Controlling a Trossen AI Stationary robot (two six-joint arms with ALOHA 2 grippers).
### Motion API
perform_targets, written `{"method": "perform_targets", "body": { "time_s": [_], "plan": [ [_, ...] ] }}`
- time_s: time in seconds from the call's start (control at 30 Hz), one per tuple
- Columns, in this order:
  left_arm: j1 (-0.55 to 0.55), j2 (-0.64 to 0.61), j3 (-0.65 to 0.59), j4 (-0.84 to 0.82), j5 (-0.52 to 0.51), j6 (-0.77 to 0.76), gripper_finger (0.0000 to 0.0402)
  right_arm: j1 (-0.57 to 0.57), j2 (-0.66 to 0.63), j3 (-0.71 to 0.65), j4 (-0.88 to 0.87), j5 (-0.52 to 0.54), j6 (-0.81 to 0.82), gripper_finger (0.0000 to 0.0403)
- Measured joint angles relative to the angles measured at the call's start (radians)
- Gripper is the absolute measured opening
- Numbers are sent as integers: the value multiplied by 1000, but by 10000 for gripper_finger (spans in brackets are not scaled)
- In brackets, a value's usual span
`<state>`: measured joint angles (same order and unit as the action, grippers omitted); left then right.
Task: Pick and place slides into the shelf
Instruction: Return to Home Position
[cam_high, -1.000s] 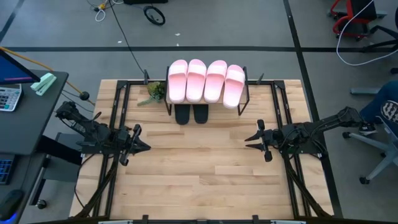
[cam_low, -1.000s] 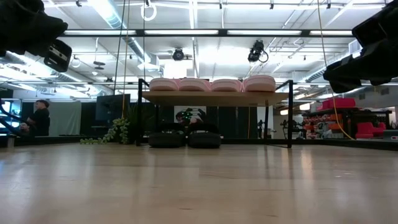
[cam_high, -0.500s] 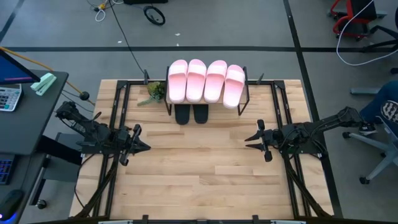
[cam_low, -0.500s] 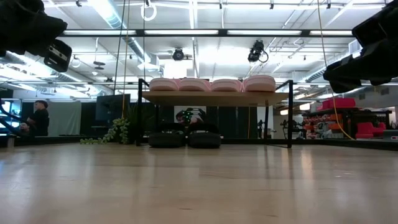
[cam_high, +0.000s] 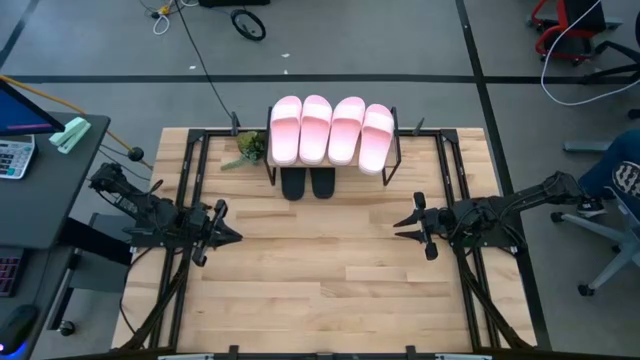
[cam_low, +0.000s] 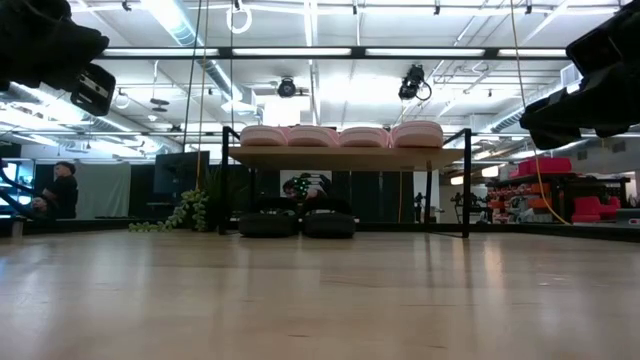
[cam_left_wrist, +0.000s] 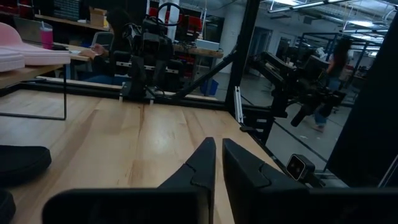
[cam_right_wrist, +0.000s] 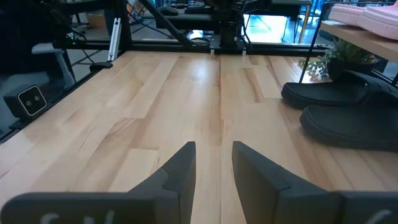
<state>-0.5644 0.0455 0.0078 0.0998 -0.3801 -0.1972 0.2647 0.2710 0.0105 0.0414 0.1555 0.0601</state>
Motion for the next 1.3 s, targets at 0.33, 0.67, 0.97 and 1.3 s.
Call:
{"method": "perform_targets", "body": {
  "time_s": [0.33,0.67,0.97,1.3],
  "plan": [
    [0,0,0,0,0,0,21,0,0,0,0,0,0,110],
    [0,0,0,0,0,0,36,0,0,0,0,0,0,110],
    [0,0,0,0,0,-1,26,0,0,0,0,0,0,110],
    [0,0,0,0,0,0,34,0,0,0,0,0,0,110]
  ]
}}
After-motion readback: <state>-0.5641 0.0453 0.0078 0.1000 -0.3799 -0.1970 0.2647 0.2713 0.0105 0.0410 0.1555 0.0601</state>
